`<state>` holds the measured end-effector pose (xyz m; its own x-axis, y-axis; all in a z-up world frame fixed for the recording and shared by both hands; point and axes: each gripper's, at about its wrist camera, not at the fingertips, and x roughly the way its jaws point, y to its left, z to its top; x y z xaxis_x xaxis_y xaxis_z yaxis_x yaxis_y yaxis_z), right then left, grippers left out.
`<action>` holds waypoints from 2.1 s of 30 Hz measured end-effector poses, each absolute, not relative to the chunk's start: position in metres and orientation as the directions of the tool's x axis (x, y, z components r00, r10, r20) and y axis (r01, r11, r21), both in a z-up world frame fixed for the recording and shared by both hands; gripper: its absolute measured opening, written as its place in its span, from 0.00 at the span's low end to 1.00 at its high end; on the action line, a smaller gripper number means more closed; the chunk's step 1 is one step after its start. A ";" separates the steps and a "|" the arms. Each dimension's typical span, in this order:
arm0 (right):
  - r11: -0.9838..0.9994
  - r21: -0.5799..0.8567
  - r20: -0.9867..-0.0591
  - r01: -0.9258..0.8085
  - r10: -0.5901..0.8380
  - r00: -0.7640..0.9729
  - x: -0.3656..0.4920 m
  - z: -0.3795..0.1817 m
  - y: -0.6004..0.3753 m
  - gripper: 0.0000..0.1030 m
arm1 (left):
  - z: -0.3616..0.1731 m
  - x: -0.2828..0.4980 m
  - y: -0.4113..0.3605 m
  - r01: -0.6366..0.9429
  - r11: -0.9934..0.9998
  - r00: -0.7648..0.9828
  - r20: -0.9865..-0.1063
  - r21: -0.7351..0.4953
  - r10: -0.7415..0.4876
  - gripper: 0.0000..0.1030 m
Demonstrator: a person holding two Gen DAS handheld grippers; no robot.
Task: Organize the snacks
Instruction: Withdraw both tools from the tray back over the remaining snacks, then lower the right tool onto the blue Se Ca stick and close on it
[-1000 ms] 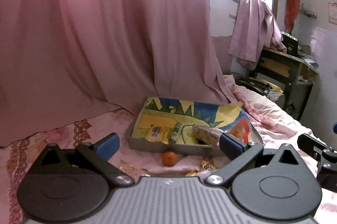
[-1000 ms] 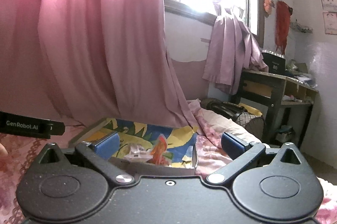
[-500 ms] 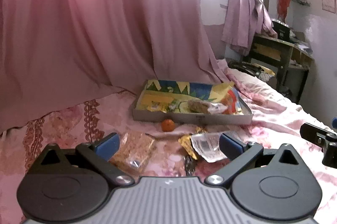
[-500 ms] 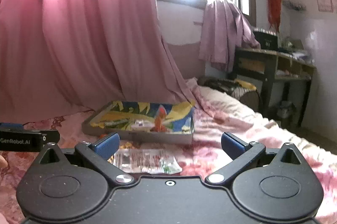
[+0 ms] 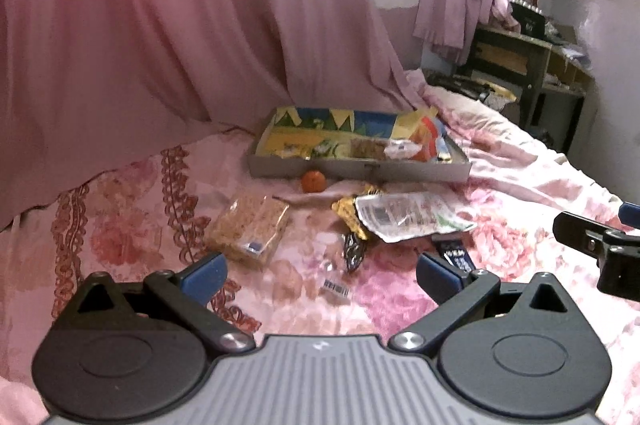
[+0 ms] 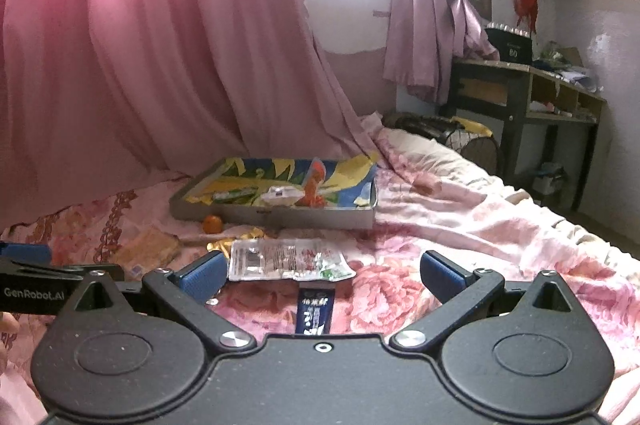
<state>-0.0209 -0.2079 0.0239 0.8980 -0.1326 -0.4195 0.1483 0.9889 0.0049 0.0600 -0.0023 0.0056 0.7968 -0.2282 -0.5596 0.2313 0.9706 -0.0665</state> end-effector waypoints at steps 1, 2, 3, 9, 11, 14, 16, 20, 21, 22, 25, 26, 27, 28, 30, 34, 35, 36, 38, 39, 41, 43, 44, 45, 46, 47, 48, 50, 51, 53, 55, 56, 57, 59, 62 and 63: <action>0.989 0.006 -0.430 0.150 -0.133 0.893 -0.019 0.023 -0.209 0.99 | 0.005 0.060 -0.002 0.231 0.971 0.792 -0.566 -0.067 -0.228 1.00; 0.988 0.008 -0.438 0.151 -0.133 0.889 -0.018 0.022 -0.209 0.99 | 0.004 0.060 -0.002 0.231 0.971 0.788 -0.573 -0.066 -0.227 1.00; 0.988 0.011 -0.447 0.151 -0.131 0.885 -0.017 0.021 -0.210 0.99 | 0.003 0.060 -0.003 0.232 0.971 0.781 -0.582 -0.064 -0.225 1.00; 0.987 0.034 -0.503 0.156 -0.118 0.856 -0.011 0.015 -0.212 0.99 | -0.003 0.062 -0.004 0.226 0.973 0.755 -0.622 -0.050 -0.208 1.00; 0.987 0.039 -0.518 0.159 -0.116 0.848 -0.010 0.013 -0.212 0.99 | -0.004 0.063 -0.004 0.224 0.973 0.750 -0.629 -0.051 -0.205 1.00; 0.985 0.045 -0.538 0.164 -0.115 0.835 -0.008 0.010 -0.213 0.99 | -0.005 0.065 -0.004 0.223 0.973 0.738 -0.643 -0.051 -0.203 1.00; 0.984 0.052 -0.554 0.169 -0.113 0.825 -0.005 0.008 -0.214 0.99 | -0.007 0.066 -0.005 0.225 0.973 0.729 -0.654 -0.047 -0.200 1.00; 0.980 0.083 -0.589 0.179 -0.096 0.802 -0.001 0.005 -0.219 0.99 | -0.011 0.069 -0.010 0.255 0.966 0.690 -0.691 -0.046 -0.215 1.00; 0.979 0.092 -0.598 0.182 -0.092 0.797 0.001 0.004 -0.221 0.99 | -0.013 0.070 -0.011 0.267 0.963 0.674 -0.704 -0.049 -0.222 1.00; 0.977 0.105 -0.610 0.185 -0.084 0.788 0.003 0.003 -0.223 0.99 | -0.014 0.071 -0.012 0.278 0.959 0.659 -0.717 -0.049 -0.228 1.00; 0.971 0.132 -0.646 0.199 -0.068 0.760 0.010 -0.002 -0.228 0.99 | -0.016 0.070 -0.016 0.303 0.952 0.646 -0.725 -0.043 -0.238 1.00; 0.970 0.133 -0.656 0.204 -0.068 0.752 0.011 -0.003 -0.229 0.99 | -0.017 0.070 -0.017 0.311 0.949 0.641 -0.726 -0.048 -0.247 1.00; 0.970 0.133 -0.664 0.205 -0.066 0.744 0.013 -0.004 -0.229 0.99 | -0.017 0.070 -0.018 0.318 0.947 0.634 -0.730 -0.053 -0.254 1.00; 0.970 0.136 -0.675 0.202 -0.059 0.736 0.016 -0.005 -0.229 0.99 | -0.018 0.072 -0.019 0.320 0.946 0.627 -0.736 -0.056 -0.256 1.00; 0.972 0.145 -0.695 0.185 -0.033 0.719 0.021 -0.008 -0.229 0.99 | -0.019 0.076 -0.019 0.321 0.945 0.608 -0.751 -0.063 -0.257 1.00; 0.976 0.147 -0.739 0.158 0.002 0.674 0.036 -0.015 -0.229 0.99 | -0.024 0.092 -0.015 0.301 0.947 0.559 -0.785 -0.109 -0.268 1.00; 0.979 0.142 -0.750 0.149 0.007 0.662 0.041 -0.017 -0.228 0.99 | -0.026 0.096 -0.013 0.289 0.949 0.548 -0.792 -0.122 -0.269 1.00; 0.981 0.131 -0.759 0.141 0.008 0.651 0.045 -0.019 -0.228 0.99 | -0.029 0.101 -0.011 0.273 0.952 0.535 -0.800 -0.141 -0.272 1.00; 0.987 0.106 -0.774 0.122 0.005 0.633 0.052 -0.022 -0.227 0.99 | -0.035 0.110 -0.006 0.234 0.955 0.511 -0.813 -0.180 -0.278 1.00; 0.989 0.097 -0.780 0.112 0.005 0.626 0.055 -0.023 -0.227 0.99 | -0.037 0.114 -0.003 0.216 0.957 0.501 -0.819 -0.194 -0.279 1.00; 0.992 0.079 -0.791 0.103 0.000 0.612 0.061 -0.025 -0.229 0.99 | -0.042 0.123 0.000 0.183 0.960 0.482 -0.832 -0.212 -0.276 1.00; 0.992 0.071 -0.801 0.105 -0.006 0.599 0.066 -0.028 -0.231 0.99 | -0.045 0.132 0.001 0.168 0.961 0.471 -0.838 -0.221 -0.275 1.00; 0.992 0.069 -0.805 0.107 -0.008 0.593 0.068 -0.030 -0.232 0.99 | -0.045 0.136 0.001 0.167 0.961 0.470 -0.839 -0.220 -0.274 1.00; 0.992 0.066 -0.809 0.112 -0.013 0.588 0.071 -0.031 -0.232 0.99 | -0.046 0.139 0.000 0.170 0.962 0.472 -0.839 -0.215 -0.271 1.00; 0.991 0.062 -0.811 0.120 -0.020 0.585 0.073 -0.033 -0.232 0.99 | -0.047 0.142 -0.001 0.175 0.962 0.473 -0.839 -0.209 -0.268 1.00; 0.990 0.062 -0.810 0.129 -0.026 0.586 0.074 -0.036 -0.231 0.99 | -0.048 0.144 -0.002 0.182 0.963 0.474 -0.840 -0.201 -0.265 1.00; 0.988 0.066 -0.807 0.137 -0.028 0.590 0.075 -0.037 -0.231 0.99 | -0.049 0.147 -0.004 0.189 0.963 0.475 -0.841 -0.191 -0.260 1.00; 0.985 0.083 -0.803 0.148 -0.022 0.595 0.078 -0.040 -0.230 0.99 | -0.050 0.153 -0.008 0.204 0.963 0.475 -0.843 -0.174 -0.253 1.00; 0.984 0.091 -0.803 0.151 -0.017 0.595 0.080 -0.043 -0.229 0.99 | -0.050 0.156 -0.010 0.213 0.962 0.474 -0.843 -0.170 -0.254 1.00; 0.985 0.092 -0.808 0.148 -0.014 0.590 0.082 -0.046 -0.227 0.99 | -0.051 0.162 -0.014 0.235 0.959 0.470 -0.845 -0.161 -0.257 1.00; 0.988 0.076 -0.811 0.136 -0.018 0.585 0.083 -0.050 -0.225 0.99 | -0.052 0.168 -0.017 0.259 0.954 0.462 -0.848 -0.150 -0.259 1.00; 0.989 0.068 -0.812 0.131 -0.021 0.584 0.083 -0.051 -0.224 0.99 | -0.054 0.172 -0.018 0.268 0.953 0.458 -0.851 -0.141 -0.255 1.00; 0.990 0.062 -0.813 0.127 -0.023 0.581 0.083 -0.053 -0.223 0.99 | -0.055 0.176 -0.019 0.274 0.952 0.457 -0.853 -0.134 -0.251 1.00; 0.991 0.058 -0.820 0.123 -0.023 0.573 0.084 -0.056 -0.222 0.99 | -0.056 0.182 -0.022 0.295 0.948 0.459 -0.852 -0.121 -0.251 1.00; 0.990 0.060 -0.825 0.128 -0.023 0.565 0.085 -0.060 -0.222 0.99 | -0.058 0.190 -0.027 0.332 0.939 0.472 -0.847 -0.088 -0.246 1.00; 0.990 0.060 -0.826 0.130 -0.024 0.563 0.085 -0.061 -0.221 0.99 | -0.060 0.192 -0.029 0.345 0.935 0.474 -0.845 -0.083 -0.249 1.00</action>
